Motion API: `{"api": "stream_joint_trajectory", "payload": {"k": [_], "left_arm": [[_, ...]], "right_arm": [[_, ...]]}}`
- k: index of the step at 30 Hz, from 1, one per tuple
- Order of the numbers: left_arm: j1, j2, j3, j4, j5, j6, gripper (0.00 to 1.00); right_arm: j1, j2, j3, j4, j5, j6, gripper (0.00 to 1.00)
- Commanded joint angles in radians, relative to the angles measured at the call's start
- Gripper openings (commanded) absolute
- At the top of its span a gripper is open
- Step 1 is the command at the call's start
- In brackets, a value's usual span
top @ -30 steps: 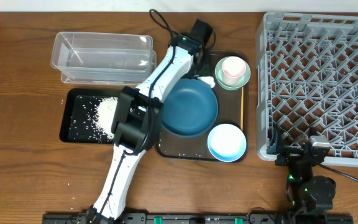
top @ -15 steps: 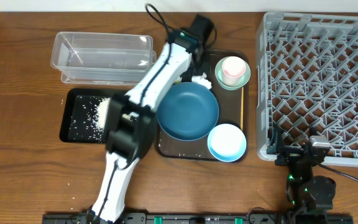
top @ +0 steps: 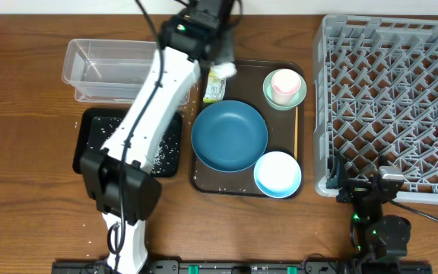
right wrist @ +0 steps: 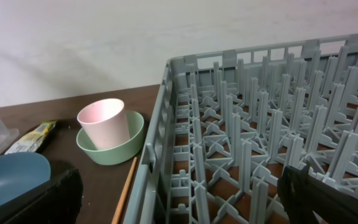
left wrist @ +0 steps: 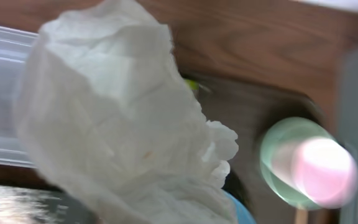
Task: Sort waste into correct bins and load items into the dishwasher rack
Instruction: 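Drop the tissue into the clear plastic bin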
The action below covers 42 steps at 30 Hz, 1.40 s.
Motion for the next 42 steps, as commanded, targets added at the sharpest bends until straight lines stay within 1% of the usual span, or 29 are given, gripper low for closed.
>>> {"api": "stream_joint_trajectory", "payload": {"k": [1, 8, 11, 13, 14, 15, 16, 19, 20, 21, 25, 27, 30, 33, 35, 37, 39, 42], "left_arm": [[0.085, 0.011, 0.007, -0.005, -0.127, -0.027, 0.06], [0.253, 0.031, 0.004, -0.006, -0.127, -0.203, 0.06], [0.306, 0.054, 0.003, -0.003, -0.127, -0.272, 0.08], [0.334, 0.074, 0.003, -0.002, -0.127, -0.305, 0.17], [0.347, 0.085, 0.003, -0.002, -0.125, -0.316, 0.24], [0.357, 0.092, 0.003, -0.003, -0.119, -0.316, 0.34], [0.364, 0.101, 0.003, -0.008, -0.112, -0.316, 0.39], [0.378, 0.111, 0.003, -0.029, -0.092, -0.316, 0.39], [0.378, 0.112, 0.003, -0.037, -0.089, -0.316, 0.42], [0.378, 0.112, 0.003, -0.041, -0.084, -0.316, 0.42], [0.373, 0.11, 0.003, -0.055, 0.002, -0.311, 0.48], [0.37, 0.11, 0.003, -0.061, 0.036, -0.308, 0.49], [0.358, 0.11, 0.003, -0.065, 0.1, -0.269, 0.5], [0.325, 0.11, 0.003, -0.051, 0.219, -0.15, 0.47], [0.287, 0.11, 0.003, -0.038, 0.265, -0.069, 0.46], [0.236, 0.11, 0.003, -0.023, 0.263, -0.005, 0.47], [0.182, 0.115, 0.003, 0.001, 0.246, 0.045, 0.5], [0.106, 0.131, 0.003, 0.046, 0.174, 0.084, 0.56]], "right_arm": [[0.002, -0.004, -0.001, -0.004, -0.004, -0.011, 0.99], [0.002, -0.004, -0.001, -0.004, -0.004, -0.011, 0.99], [0.002, -0.004, -0.001, -0.004, -0.004, -0.011, 0.99], [0.002, -0.004, -0.001, -0.004, -0.004, -0.011, 0.99], [0.002, -0.004, -0.001, -0.004, -0.004, -0.011, 0.99], [0.002, -0.004, -0.001, -0.005, -0.004, -0.011, 0.99], [0.002, -0.004, -0.001, -0.004, -0.004, -0.011, 0.99], [0.002, -0.004, -0.001, -0.004, -0.004, -0.011, 0.99], [0.002, -0.004, -0.001, -0.004, -0.004, -0.011, 0.99], [0.002, -0.004, -0.001, -0.004, -0.004, -0.011, 0.99], [0.002, -0.004, -0.001, -0.004, -0.004, -0.011, 0.99], [0.002, -0.004, -0.001, -0.005, -0.004, -0.011, 0.99], [0.002, -0.004, -0.001, -0.004, -0.004, -0.011, 0.99], [0.002, -0.004, -0.001, -0.004, -0.004, -0.011, 0.99], [0.002, -0.004, -0.001, -0.005, -0.004, -0.011, 0.99], [0.002, -0.004, -0.001, -0.004, -0.004, -0.011, 0.99], [0.002, -0.004, -0.001, -0.004, -0.004, -0.011, 0.99], [0.002, -0.004, -0.001, -0.004, -0.004, -0.011, 0.99]]}}
